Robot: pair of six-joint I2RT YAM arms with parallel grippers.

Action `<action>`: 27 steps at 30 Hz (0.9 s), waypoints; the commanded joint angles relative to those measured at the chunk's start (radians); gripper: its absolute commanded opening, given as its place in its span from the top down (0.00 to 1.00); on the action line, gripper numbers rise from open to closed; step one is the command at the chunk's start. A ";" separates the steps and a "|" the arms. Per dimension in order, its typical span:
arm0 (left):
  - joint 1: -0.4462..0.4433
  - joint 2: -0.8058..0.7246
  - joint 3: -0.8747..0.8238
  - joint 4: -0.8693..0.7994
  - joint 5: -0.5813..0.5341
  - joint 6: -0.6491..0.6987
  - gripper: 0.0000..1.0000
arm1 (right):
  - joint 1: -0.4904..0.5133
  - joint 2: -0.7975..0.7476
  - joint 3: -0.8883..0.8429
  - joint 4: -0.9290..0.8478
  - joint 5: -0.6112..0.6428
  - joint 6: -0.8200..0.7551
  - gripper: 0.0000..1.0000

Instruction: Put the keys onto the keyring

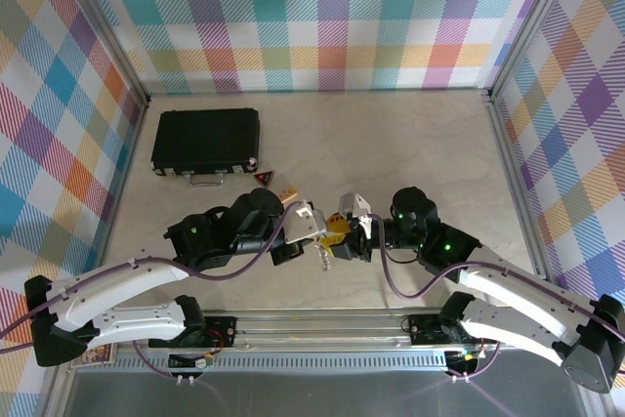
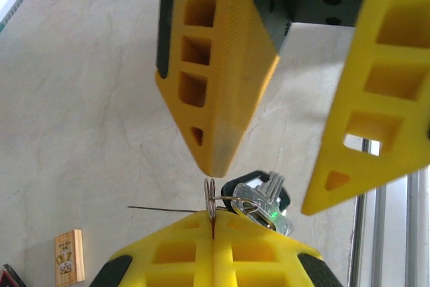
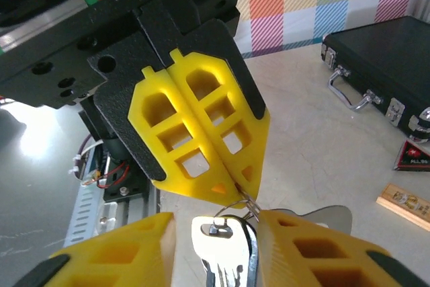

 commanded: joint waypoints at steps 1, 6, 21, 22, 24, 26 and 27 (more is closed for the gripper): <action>-0.015 -0.002 0.020 0.052 -0.035 -0.001 1.00 | 0.007 0.007 0.024 0.052 0.002 0.028 0.60; -0.021 0.008 0.019 0.059 -0.036 -0.004 1.00 | 0.008 0.012 0.019 0.067 0.030 0.039 0.61; -0.026 0.016 0.017 0.068 -0.048 -0.011 1.00 | 0.007 0.029 0.028 0.059 0.032 0.048 0.61; -0.027 0.016 0.017 0.068 -0.054 -0.013 1.00 | 0.007 0.031 0.028 0.062 0.026 0.050 0.59; -0.027 0.021 0.016 0.068 -0.066 -0.019 1.00 | 0.008 0.033 0.028 0.071 0.016 0.060 0.55; -0.027 0.019 0.009 0.082 -0.077 -0.032 1.00 | 0.008 0.038 0.026 0.078 0.019 0.066 0.54; -0.027 0.017 0.005 0.089 -0.079 -0.038 1.00 | 0.007 0.043 0.028 0.078 0.026 0.067 0.54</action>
